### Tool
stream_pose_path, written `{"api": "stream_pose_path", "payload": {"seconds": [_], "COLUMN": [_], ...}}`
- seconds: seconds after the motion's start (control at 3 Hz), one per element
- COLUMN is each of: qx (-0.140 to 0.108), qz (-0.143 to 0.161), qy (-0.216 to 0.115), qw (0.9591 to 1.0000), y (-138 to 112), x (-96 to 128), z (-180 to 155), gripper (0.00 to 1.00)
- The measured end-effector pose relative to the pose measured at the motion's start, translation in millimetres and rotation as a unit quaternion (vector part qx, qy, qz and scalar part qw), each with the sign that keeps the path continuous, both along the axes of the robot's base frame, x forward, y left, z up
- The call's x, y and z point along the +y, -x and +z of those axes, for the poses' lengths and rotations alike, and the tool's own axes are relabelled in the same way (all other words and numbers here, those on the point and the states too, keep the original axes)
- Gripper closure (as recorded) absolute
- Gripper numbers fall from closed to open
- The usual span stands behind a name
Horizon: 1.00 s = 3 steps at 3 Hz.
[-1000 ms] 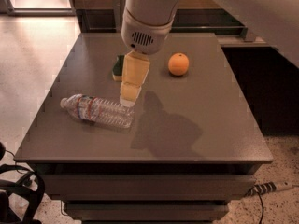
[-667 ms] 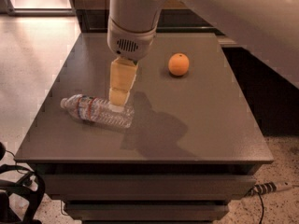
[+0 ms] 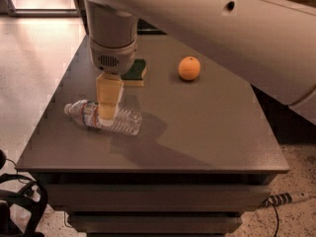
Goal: Place water bottle upright
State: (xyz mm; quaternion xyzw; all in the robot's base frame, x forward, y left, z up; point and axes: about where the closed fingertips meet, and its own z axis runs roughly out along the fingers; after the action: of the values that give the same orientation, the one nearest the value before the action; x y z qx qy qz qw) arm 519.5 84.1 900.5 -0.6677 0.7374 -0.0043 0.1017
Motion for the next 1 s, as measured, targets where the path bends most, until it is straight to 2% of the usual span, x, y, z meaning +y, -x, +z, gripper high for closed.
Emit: {"api": "stream_pose_path", "payload": {"seconds": [0.33, 1.0], "qx": [0.005, 0.025], "qz": [0.008, 0.007], "qy": [0.018, 0.021], "qw": [0.9998, 0.9994], "y": [0, 10], "x": [17, 36], "z": [-12, -33], "gripper": [0.00, 0.00]}}
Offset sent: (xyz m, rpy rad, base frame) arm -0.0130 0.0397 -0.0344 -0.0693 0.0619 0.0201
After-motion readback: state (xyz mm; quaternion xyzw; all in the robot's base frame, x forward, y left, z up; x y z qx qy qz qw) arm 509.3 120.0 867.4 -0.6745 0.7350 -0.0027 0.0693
